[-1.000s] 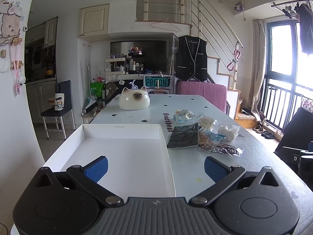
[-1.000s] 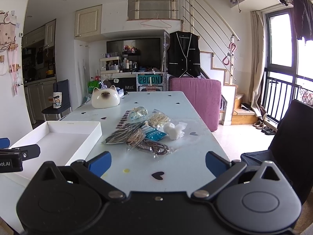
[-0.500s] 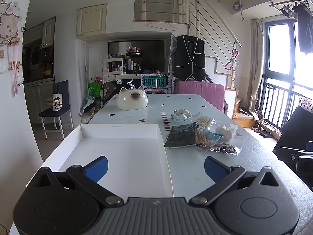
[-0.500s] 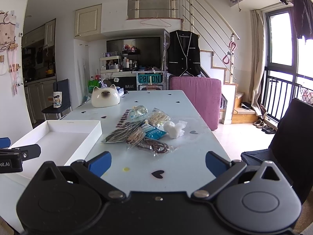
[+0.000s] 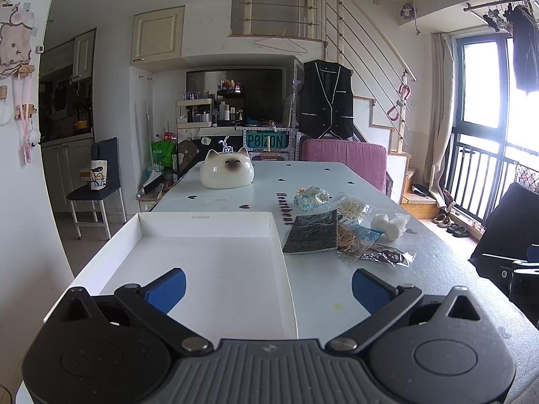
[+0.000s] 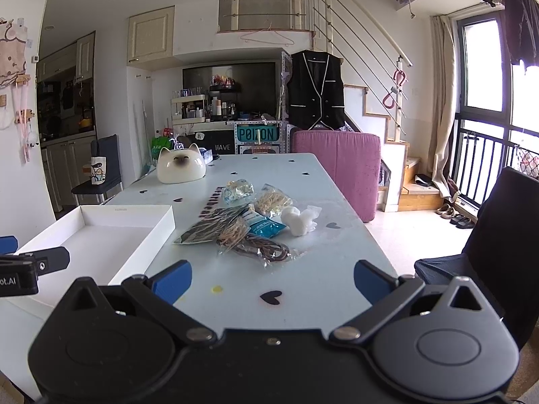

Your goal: Organize soft objects

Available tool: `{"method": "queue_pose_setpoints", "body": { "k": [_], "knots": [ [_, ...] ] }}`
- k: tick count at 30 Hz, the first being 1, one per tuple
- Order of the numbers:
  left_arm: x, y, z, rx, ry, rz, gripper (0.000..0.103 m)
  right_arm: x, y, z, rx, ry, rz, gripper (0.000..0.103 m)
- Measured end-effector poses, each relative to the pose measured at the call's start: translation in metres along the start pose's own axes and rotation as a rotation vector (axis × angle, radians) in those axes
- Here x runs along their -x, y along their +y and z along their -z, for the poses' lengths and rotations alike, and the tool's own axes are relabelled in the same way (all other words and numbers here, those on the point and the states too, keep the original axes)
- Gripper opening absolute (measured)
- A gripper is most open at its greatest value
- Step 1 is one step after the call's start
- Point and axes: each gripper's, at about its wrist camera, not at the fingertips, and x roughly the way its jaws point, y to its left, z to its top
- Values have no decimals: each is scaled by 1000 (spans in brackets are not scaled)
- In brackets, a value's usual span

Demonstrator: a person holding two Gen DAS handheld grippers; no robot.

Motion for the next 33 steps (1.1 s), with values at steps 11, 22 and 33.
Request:
{"method": "queue_pose_setpoints", "body": {
  "k": [11, 22, 33],
  "knots": [
    [0, 0, 0, -1, 1, 0, 103, 0, 0, 0, 0, 1, -1, 103],
    [-3, -2, 2, 0, 7, 2, 103, 1, 1, 6, 3, 0, -39, 103],
    [-25, -10, 3, -6, 44, 37, 103, -14, -5, 6, 3, 18, -30, 103]
  ]
}}
